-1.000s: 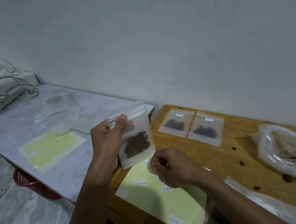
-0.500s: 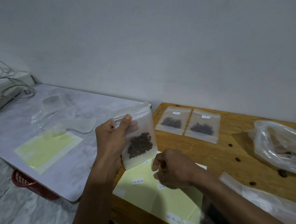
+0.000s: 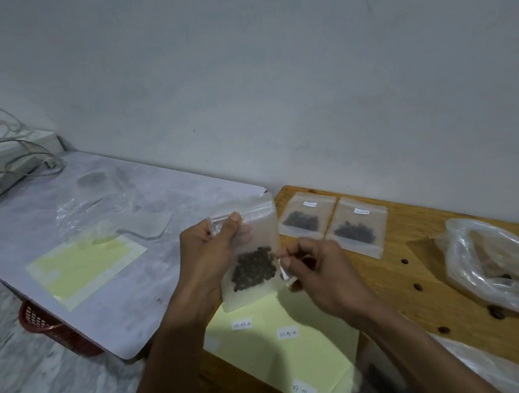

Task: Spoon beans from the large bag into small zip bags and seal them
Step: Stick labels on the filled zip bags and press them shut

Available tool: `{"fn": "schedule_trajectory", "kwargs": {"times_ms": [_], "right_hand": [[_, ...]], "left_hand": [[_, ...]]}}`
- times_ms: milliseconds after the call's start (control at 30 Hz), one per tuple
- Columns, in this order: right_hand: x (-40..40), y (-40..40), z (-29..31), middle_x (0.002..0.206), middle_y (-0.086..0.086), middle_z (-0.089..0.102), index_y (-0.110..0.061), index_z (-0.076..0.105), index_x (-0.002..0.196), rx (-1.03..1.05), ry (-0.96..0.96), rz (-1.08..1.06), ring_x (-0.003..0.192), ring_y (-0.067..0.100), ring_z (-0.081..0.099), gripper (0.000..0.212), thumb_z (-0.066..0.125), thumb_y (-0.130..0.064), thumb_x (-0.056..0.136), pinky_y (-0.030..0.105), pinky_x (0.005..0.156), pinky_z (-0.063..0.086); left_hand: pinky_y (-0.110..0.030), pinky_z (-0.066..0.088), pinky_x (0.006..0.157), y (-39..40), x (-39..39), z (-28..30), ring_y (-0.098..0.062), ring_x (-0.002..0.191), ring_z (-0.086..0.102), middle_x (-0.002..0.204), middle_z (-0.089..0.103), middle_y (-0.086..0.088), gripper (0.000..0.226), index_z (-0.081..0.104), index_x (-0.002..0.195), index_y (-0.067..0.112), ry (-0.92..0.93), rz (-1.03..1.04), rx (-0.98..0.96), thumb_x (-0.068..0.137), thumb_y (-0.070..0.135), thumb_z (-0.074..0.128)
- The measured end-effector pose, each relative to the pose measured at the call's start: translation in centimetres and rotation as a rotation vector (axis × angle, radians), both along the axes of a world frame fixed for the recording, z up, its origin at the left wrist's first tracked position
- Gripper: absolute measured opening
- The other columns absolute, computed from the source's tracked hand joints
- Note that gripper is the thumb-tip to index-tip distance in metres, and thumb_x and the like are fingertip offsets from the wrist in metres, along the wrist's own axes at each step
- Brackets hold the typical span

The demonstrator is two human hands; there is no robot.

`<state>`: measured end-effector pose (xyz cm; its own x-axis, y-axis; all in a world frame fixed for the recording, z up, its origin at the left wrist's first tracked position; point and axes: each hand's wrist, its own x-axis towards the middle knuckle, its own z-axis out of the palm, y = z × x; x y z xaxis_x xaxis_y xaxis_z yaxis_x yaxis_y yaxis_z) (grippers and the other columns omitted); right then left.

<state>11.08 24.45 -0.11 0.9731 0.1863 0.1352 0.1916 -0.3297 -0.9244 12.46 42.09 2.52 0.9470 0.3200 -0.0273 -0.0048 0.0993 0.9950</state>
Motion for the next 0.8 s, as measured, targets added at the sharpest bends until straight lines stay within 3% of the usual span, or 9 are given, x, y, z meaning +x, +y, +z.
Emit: {"fn": "schedule_trajectory", "kwargs": {"times_ms": [100, 200, 300, 467, 633, 800], "right_hand": [[0.6, -0.3, 2.3, 0.085, -0.012, 0.069, -0.019, 0.075, 0.101, -0.096, -0.146, 0.003, 0.07, 0.002, 0.064, 0.017, 0.06, -0.012, 0.099, 0.017, 0.063, 0.053], [1.0, -0.8, 3.6, 0.088, -0.015, 0.069, -0.022, 0.072, 0.108, -0.233, -0.314, -0.007, 0.077, -0.003, 0.064, 0.017, 0.067, -0.014, 0.094, 0.009, 0.068, 0.049], [1.4, -1.3, 4.1, 0.08, -0.008, 0.071, -0.019, 0.07, 0.106, -0.247, -0.383, -0.088, 0.074, 0.004, 0.067, 0.021, 0.077, -0.015, 0.087, 0.017, 0.071, 0.054], [1.6, -1.9, 4.1, 0.073, -0.01, 0.073, -0.015, 0.07, 0.105, -0.19, -0.439, -0.124, 0.072, -0.004, 0.067, 0.024, 0.08, -0.011, 0.083, 0.01, 0.068, 0.051], [1.6, -1.9, 3.8, 0.072, -0.01, 0.072, -0.016, 0.068, 0.103, -0.123, -0.446, -0.189, 0.07, -0.001, 0.069, 0.023, 0.08, -0.01, 0.083, 0.012, 0.066, 0.053], [1.9, -2.2, 3.4, 0.087, -0.011, 0.064, -0.021, 0.068, 0.094, -0.223, -0.564, -0.341, 0.074, 0.007, 0.059, 0.034, 0.09, -0.031, 0.069, 0.022, 0.064, 0.052]], "left_hand": [[-0.064, 0.055, 0.088, -1.3, 0.1, -0.2, -0.041, 0.092, 0.074, 0.091, 0.078, -0.017, 0.023, 0.076, 0.092, 0.005, 0.014, -0.063, 0.036, 0.094, 0.027, 0.069], [-0.063, 0.054, 0.092, -2.9, 0.1, -0.1, -0.041, 0.096, 0.073, 0.094, 0.078, -0.016, 0.022, 0.078, 0.094, 0.009, 0.013, -0.142, 0.056, 0.095, 0.028, 0.067], [-0.061, 0.055, 0.092, -3.9, 0.0, 0.3, -0.038, 0.096, 0.074, 0.096, 0.078, -0.014, 0.02, 0.079, 0.098, 0.011, 0.012, -0.19, 0.041, 0.096, 0.026, 0.065], [-0.058, 0.057, 0.092, -4.7, 0.0, 0.8, -0.034, 0.093, 0.075, 0.095, 0.079, -0.013, 0.018, 0.078, 0.103, 0.012, -0.032, -0.225, 0.062, 0.097, 0.023, 0.064], [-0.057, 0.056, 0.092, -4.9, -0.2, 0.7, -0.036, 0.092, 0.075, 0.094, 0.078, -0.016, 0.017, 0.078, 0.102, 0.009, -0.076, -0.251, 0.08, 0.096, 0.018, 0.065], [-0.056, 0.055, 0.095, -4.5, -0.3, 0.5, -0.034, 0.096, 0.075, 0.101, 0.078, -0.014, 0.018, 0.076, 0.108, 0.007, -0.076, -0.27, 0.044, 0.094, 0.012, 0.066]]}}
